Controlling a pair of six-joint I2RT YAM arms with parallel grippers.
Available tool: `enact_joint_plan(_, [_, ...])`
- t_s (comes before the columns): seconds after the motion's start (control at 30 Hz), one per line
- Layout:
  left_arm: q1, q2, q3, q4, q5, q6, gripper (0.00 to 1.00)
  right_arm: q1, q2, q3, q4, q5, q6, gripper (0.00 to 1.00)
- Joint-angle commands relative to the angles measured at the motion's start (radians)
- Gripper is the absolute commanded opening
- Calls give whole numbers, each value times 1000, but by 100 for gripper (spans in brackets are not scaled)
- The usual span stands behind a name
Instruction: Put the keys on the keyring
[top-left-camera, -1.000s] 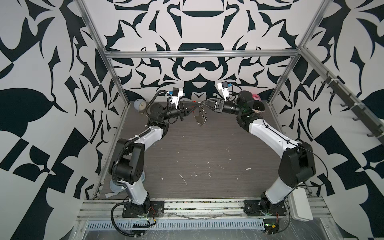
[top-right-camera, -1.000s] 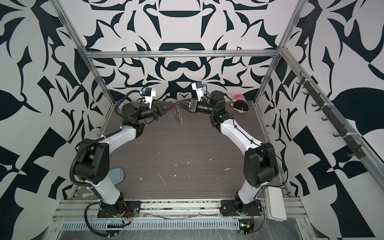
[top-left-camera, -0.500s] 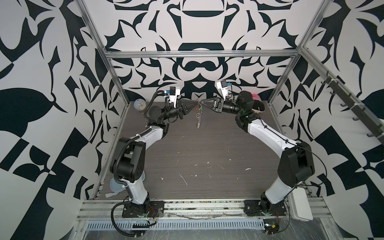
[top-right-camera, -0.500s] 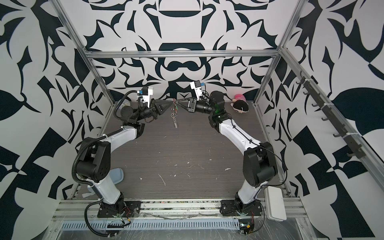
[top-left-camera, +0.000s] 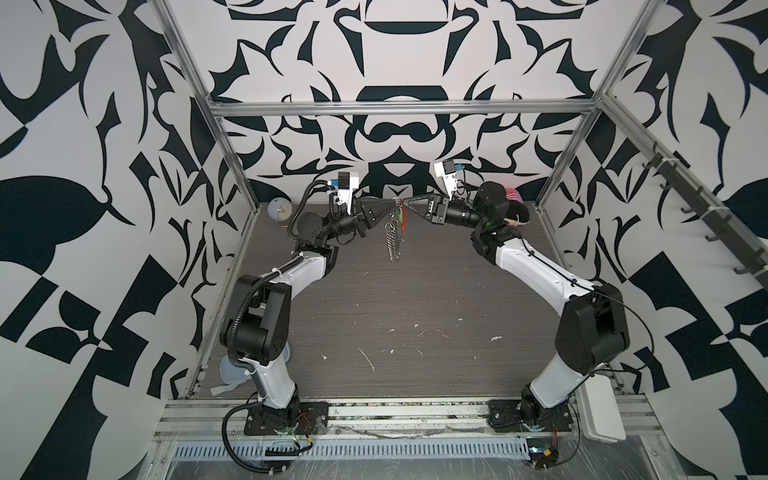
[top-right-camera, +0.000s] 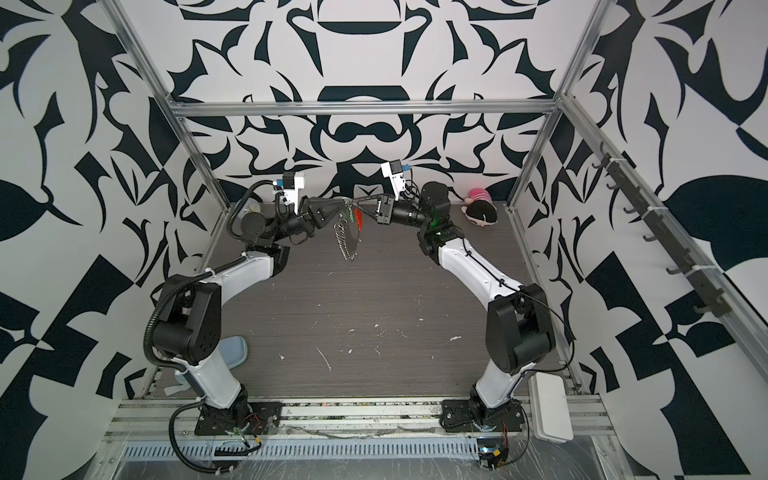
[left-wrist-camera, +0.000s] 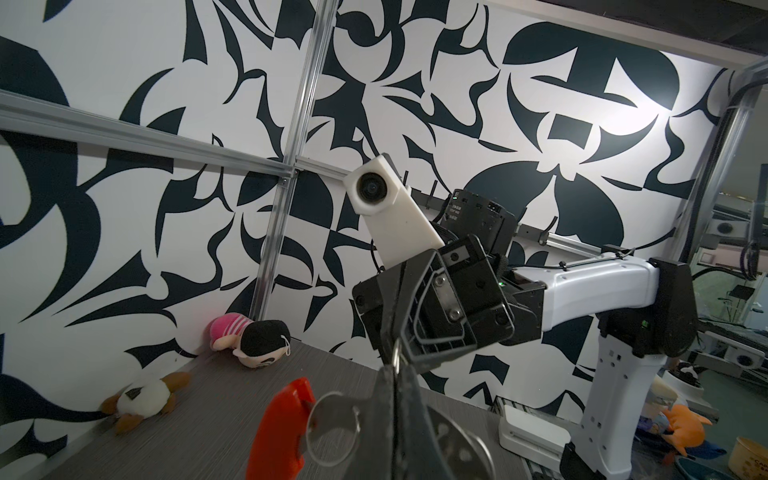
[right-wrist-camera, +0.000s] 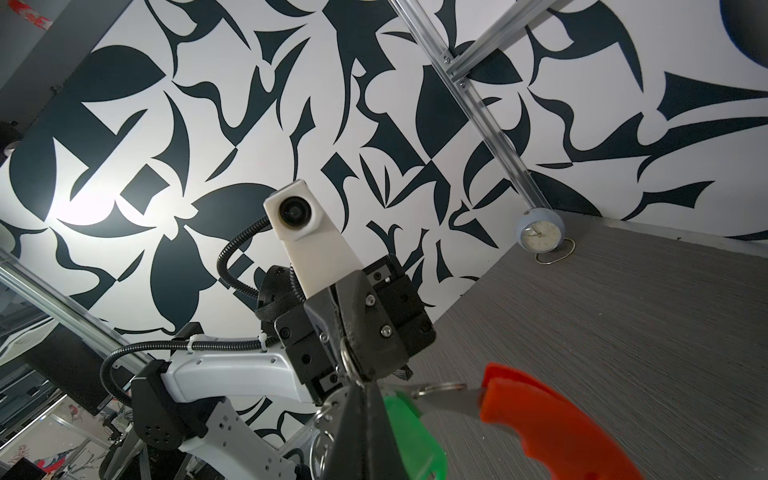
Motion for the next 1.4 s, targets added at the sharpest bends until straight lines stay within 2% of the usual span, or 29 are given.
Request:
enact_joint_plan(0.0, [1,-4,43,71,-26,-19,0,11,-2,2,55,-18,2,0])
enact_joint_plan(0.1, [2,-3,41,71,-30,-21,0,13,-2,-2,36,-21,-14,0])
enact_joint_plan(0.33, [4,-5,40,72,-31,-21,0,15,-16,-10,8,-20,-56,29])
enact_joint_plan(0.43, [3,-2,42,71,-36,-24,0,15,-14,-4,15,-25,-55,35])
enact_joint_plan(0.53, [3,-2,44,72,-42,-25,0,22,-6,8,20,-29,-53,36])
enact_joint_plan(0.7, [2,-4,47,72,-54,-37,0,26,22,36,13,-23,-54,35])
enact_joint_plan(0.9, [2,-8,46,71,-56,-37,0,27,25,45,-18,-24,-79,14])
enact_joint_plan(1.1, [4,-10,37,72,-56,-29,0,12,-39,24,-160,-19,-188,0])
enact_joint_plan(1.37, [4,1,55,70,-56,-37,0,-1,-79,11,-280,7,-273,0])
